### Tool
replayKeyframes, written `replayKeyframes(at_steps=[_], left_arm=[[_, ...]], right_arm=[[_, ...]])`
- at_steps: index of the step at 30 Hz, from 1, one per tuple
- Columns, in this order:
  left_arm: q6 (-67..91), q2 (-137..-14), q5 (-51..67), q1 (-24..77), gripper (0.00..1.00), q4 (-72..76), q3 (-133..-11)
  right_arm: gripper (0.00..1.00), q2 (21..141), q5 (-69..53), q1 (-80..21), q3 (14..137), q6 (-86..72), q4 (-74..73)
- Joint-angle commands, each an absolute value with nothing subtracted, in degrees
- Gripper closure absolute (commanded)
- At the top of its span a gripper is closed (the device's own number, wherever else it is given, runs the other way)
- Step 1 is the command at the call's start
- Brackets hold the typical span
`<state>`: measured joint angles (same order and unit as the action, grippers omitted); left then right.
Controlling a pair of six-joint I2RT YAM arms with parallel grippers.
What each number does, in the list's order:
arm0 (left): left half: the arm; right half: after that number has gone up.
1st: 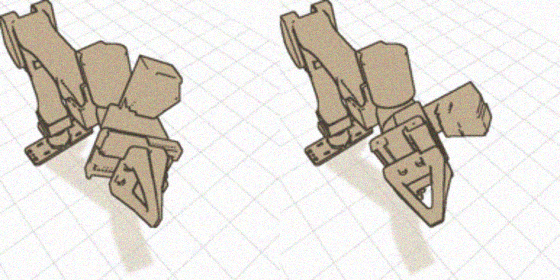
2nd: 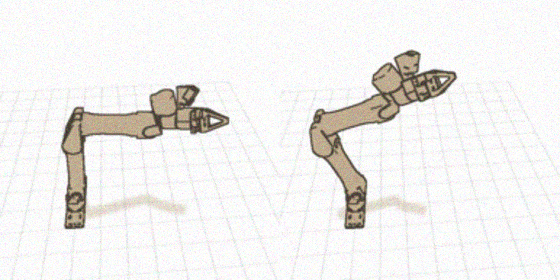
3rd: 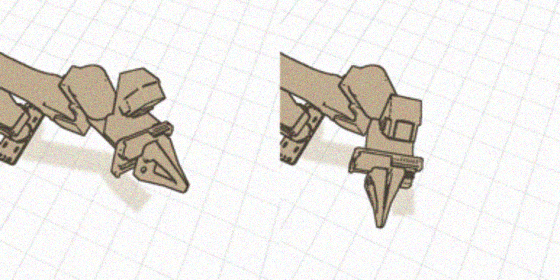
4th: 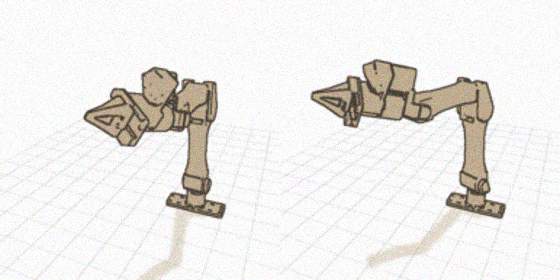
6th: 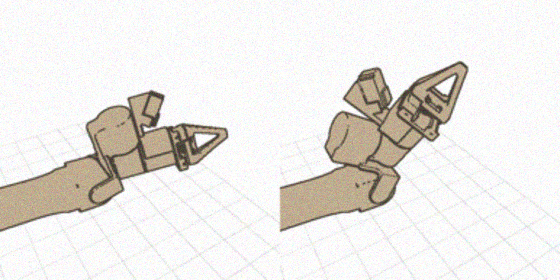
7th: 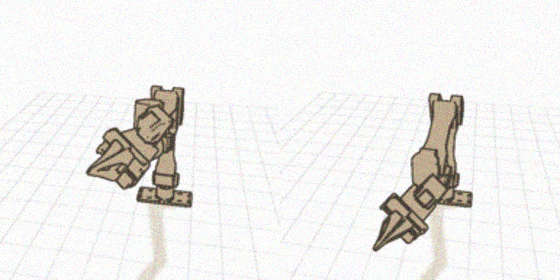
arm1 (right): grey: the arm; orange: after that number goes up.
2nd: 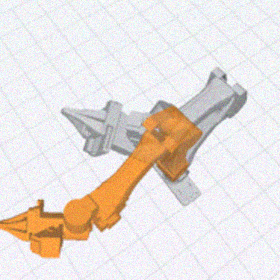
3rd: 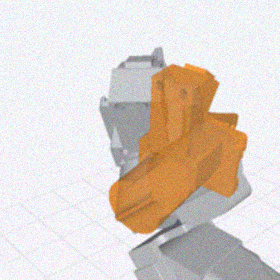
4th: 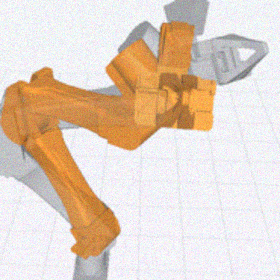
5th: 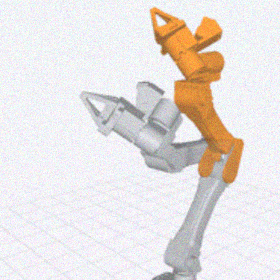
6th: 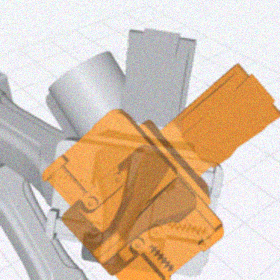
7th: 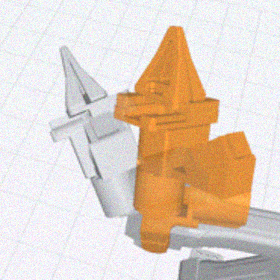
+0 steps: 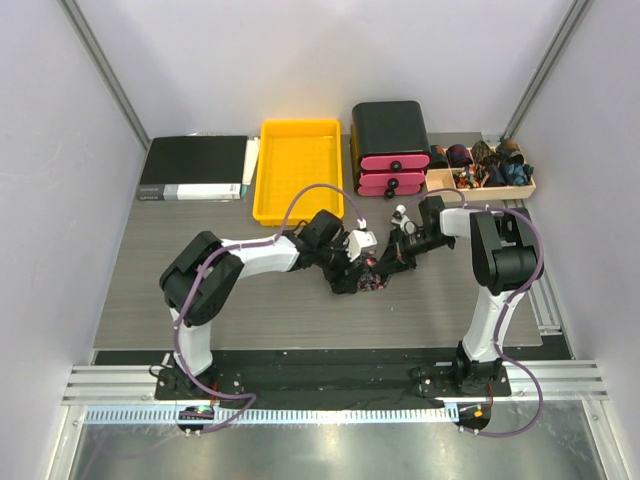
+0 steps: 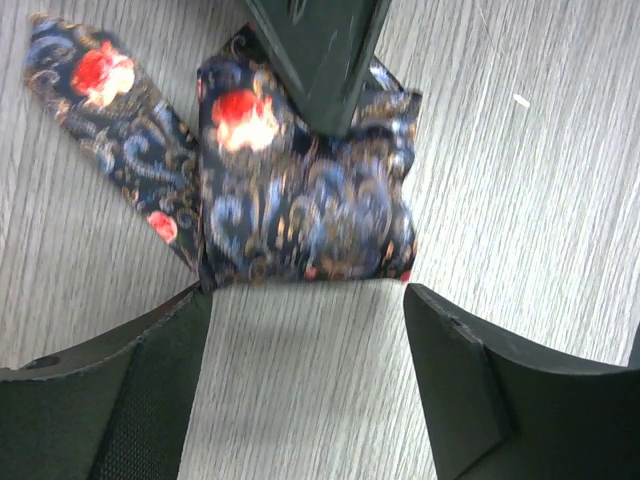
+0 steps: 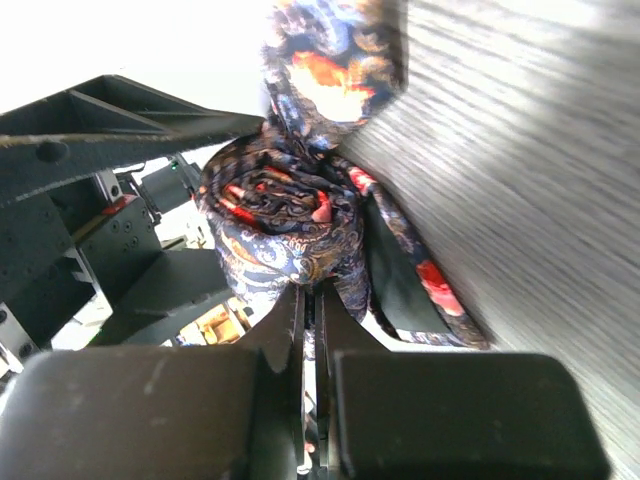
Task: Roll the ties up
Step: Roll the tie at the center of the board.
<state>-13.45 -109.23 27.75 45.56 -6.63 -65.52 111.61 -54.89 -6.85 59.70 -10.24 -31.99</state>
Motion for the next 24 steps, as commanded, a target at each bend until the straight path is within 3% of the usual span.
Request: replayKeyframes(at_steps=[1, 15, 24], left_arm=[[-13.44, -106.87, 32.69, 45.09, 0.2, -0.79, -64.42], [-15.99, -112.32, 30.5, 48.25, 0.16, 1.49, -68.64], [-27.06, -111.97, 27.33, 48.78, 0.17, 0.18, -68.99]], right_arm=[[0.99, 115.31, -39.2, -6.85, 60.29, -5.98, -33.04], [0.99, 117.51, -33.49, -8.52, 62.75, -6.59, -34.54], [0.99, 118.3, -31.99, -9.84, 64.16, -5.19, -36.39]])
